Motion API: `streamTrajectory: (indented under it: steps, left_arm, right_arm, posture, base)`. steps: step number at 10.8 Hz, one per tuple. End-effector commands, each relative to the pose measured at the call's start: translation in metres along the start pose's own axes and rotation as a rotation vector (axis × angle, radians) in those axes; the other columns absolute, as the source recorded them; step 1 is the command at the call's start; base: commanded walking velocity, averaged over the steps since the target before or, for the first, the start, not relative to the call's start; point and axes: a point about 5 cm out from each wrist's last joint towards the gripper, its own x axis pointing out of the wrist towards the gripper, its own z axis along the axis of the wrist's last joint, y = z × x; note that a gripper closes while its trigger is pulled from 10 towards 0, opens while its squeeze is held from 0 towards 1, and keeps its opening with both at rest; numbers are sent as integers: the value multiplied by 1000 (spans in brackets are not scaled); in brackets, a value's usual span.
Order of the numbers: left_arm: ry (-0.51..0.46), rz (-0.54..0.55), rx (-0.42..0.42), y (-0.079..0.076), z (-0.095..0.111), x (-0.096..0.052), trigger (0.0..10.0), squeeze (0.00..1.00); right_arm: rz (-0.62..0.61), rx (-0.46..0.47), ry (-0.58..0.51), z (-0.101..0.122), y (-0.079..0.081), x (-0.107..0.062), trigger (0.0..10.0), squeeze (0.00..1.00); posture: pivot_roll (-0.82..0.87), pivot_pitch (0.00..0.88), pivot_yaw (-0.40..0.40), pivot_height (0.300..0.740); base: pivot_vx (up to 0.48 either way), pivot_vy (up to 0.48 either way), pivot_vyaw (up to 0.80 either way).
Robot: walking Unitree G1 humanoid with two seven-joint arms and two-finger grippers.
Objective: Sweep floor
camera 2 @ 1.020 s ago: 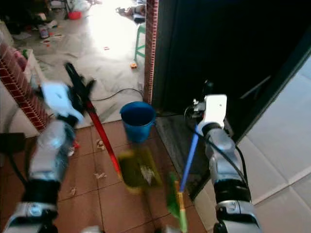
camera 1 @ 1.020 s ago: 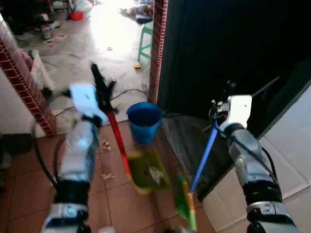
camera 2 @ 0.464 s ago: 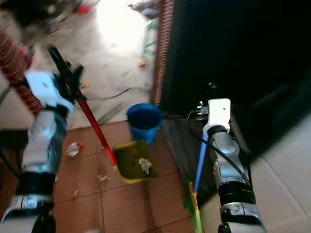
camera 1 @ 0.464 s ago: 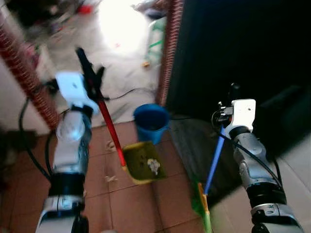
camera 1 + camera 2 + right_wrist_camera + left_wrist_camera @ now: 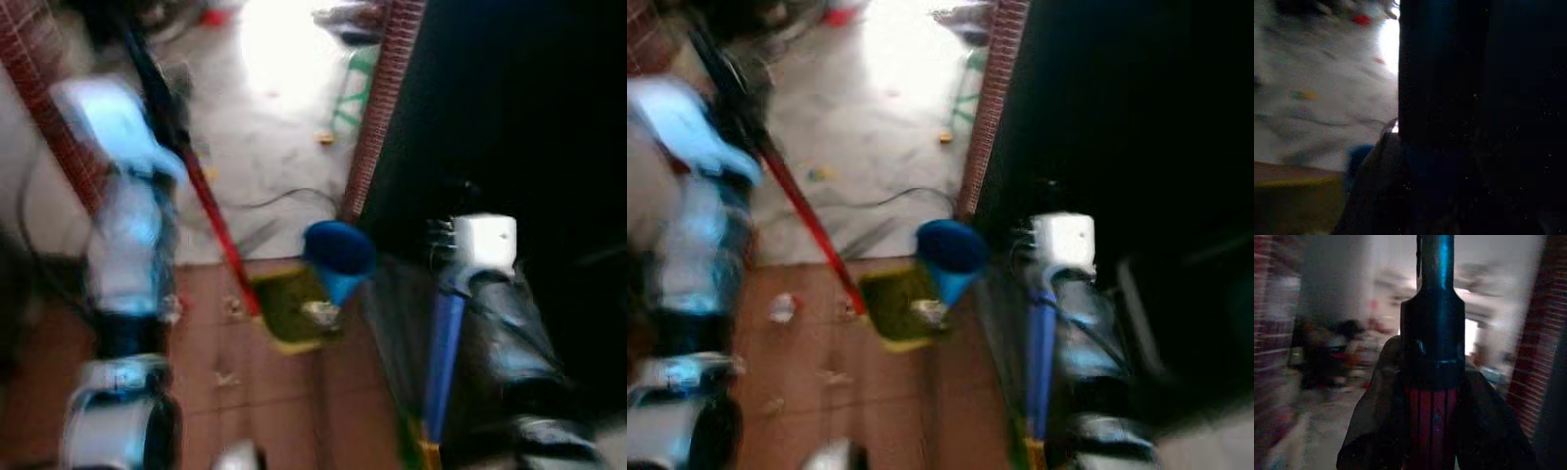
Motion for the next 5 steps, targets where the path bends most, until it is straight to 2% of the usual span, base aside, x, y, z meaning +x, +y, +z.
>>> streamTrajectory:
  steps: [1,2,4,5]
  left_arm:
    - [-131,-54,-9,-18,27,10,10000,0]
    - [-147,-36,6,-15,32,14,10000,0]
    - [-125,-18,27,-8,27,12,10000,0]
    - [-116,-11,28,-6,26,11,10000,0]
  right_arm:
    - [-49,-29,-30,5,-20,-3,10000,0]
    - [-44,-35,-26,3,-19,-5,10000,0]
    - [-33,-42,-16,-1,-18,-7,10000,0]
    - [-32,-44,-15,-2,-18,-8,10000,0]
  posture:
    - [-28,0,-50,740]
    - [-31,0,-47,740]
    - [-33,0,-46,740]
    - [-35,0,-45,740]
  base:
    - [431,0,0]
    - [431,0,0]
    - [424,0,0]
    - [274,0,0]
